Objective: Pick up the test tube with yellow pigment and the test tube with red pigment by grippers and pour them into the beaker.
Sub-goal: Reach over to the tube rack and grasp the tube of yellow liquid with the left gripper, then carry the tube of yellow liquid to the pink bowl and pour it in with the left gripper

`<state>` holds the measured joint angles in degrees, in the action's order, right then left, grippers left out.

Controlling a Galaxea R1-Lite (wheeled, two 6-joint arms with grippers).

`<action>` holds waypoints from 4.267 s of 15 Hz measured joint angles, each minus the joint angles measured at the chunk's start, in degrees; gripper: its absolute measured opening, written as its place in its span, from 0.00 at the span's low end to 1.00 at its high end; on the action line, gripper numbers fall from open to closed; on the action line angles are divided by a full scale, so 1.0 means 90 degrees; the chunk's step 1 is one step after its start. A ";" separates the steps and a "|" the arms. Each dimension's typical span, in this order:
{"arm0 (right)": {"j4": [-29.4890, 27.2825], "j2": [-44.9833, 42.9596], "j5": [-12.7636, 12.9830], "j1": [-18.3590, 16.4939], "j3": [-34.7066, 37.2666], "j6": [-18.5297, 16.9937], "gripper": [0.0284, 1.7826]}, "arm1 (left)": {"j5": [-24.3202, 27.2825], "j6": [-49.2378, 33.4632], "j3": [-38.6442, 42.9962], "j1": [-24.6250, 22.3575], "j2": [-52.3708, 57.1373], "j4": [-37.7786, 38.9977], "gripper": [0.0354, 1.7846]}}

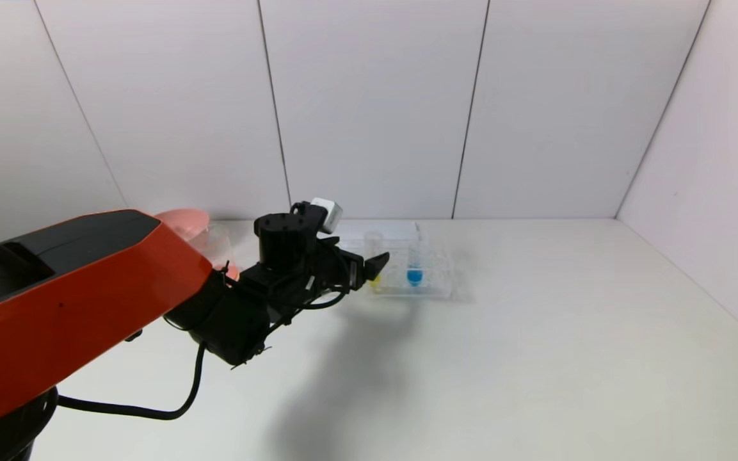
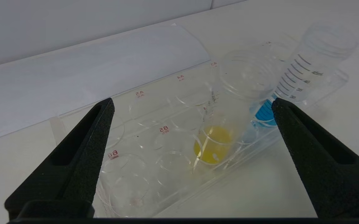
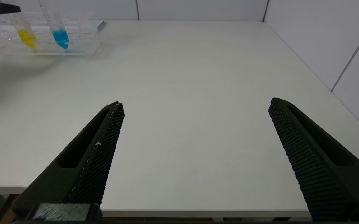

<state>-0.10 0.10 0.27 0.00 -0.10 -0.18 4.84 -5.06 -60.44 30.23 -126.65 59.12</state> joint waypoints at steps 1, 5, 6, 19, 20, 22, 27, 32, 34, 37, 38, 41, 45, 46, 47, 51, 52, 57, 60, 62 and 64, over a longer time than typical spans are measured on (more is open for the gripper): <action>0.0000 0.0000 0.0000 0.0000 0.0000 0.0000 0.95 | -0.0091 0.0015 -0.0138 0.0000 -0.0083 -0.0148 0.99; 0.0000 0.0000 -0.0003 -0.0003 0.0000 0.0000 0.95 | -0.0095 0.0023 -0.0543 0.0037 -0.0270 -0.0294 0.99; 0.0000 0.0000 -0.0003 0.0000 0.0000 0.0000 0.95 | -0.0076 0.0030 -0.0591 0.0051 -0.0291 -0.0276 0.99; 0.0000 0.0000 0.0000 0.0000 0.0000 0.0000 0.95 | -0.0100 0.0015 -0.0813 0.0158 -0.0423 -0.0228 0.99; 0.0000 0.0000 -0.0003 0.0000 0.0000 0.0000 0.95 | -0.0100 0.0015 -0.0813 0.0165 -0.0444 -0.0223 0.99; 0.0000 0.0000 -0.0003 0.0000 0.0000 0.0000 0.95 | -0.0122 0.0045 -0.0813 0.0172 -0.0493 -0.0218 0.99; 0.0000 0.0000 -0.0003 0.0000 0.0000 0.0003 0.95 | -0.0100 0.0051 -0.0940 0.0199 -0.0597 -0.0267 0.91; 0.0000 0.0000 -0.0003 0.0000 0.0000 0.0000 0.95 | -0.0098 0.0054 -0.0968 0.0211 -0.0622 -0.0274 0.48; 0.0000 0.0000 0.0000 0.0000 0.0000 0.0000 0.95 | -0.0095 0.0054 -0.0954 0.0238 -0.0616 -0.0279 0.28; 0.0000 0.0000 -0.0003 0.0000 0.0000 0.0003 0.95 | -0.0103 0.0058 -0.0931 0.0251 -0.0604 -0.0261 0.26; 0.0000 0.0000 0.0000 0.0000 0.0000 0.0000 0.95 | -0.0107 0.0058 -0.0918 0.0257 -0.0595 -0.0248 0.26; 0.0000 0.0000 0.0000 0.0000 0.0000 0.0000 0.95 | -0.0107 0.0070 -0.0889 0.0267 -0.0519 -0.0260 0.26; 0.0000 0.0000 -0.0005 0.0000 0.0000 0.0000 0.95 | -0.0116 0.0083 -0.0843 0.0270 -0.0283 -0.0223 0.26; 0.0000 0.0000 -0.0003 0.0000 0.0000 0.0000 0.95 | -0.0112 0.0088 -0.0833 0.0270 -0.0206 -0.0230 0.26; 0.0000 0.0000 -0.0003 0.0000 0.0000 0.0000 0.95 | -0.0112 0.0093 -0.0818 0.0267 -0.0129 -0.0233 0.26; 0.0000 0.0000 0.0000 0.0000 0.0000 0.0000 0.95 | -0.0104 0.0103 -0.0707 0.0270 0.0180 -0.0242 0.26; 0.0000 0.0000 -0.0003 0.0000 0.0000 0.0000 0.95 | -0.0107 0.0134 -0.0684 0.0279 0.0268 -0.0240 0.26; 0.0000 0.0000 -0.0003 0.0000 0.0000 0.0000 0.95 | -0.0119 0.0140 -0.0696 0.0389 0.0471 -0.0240 0.26; 0.0000 0.0000 -0.0003 0.0000 0.0000 0.0000 0.95 | -0.0119 0.0161 -0.0738 0.0438 0.0620 -0.0298 0.26; 0.0000 0.0000 -0.0003 0.0000 0.0000 0.0000 0.95 | -0.0127 0.0268 -0.0735 0.0462 0.0783 -0.0332 0.26; 0.0000 0.0000 0.0000 0.0000 0.0000 0.0000 0.95 | -0.0144 0.0306 -0.0687 0.0462 0.0973 -0.0444 0.26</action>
<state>-0.10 0.10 0.27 0.00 -0.10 -0.18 3.55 -2.30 -66.62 34.39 -117.90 55.13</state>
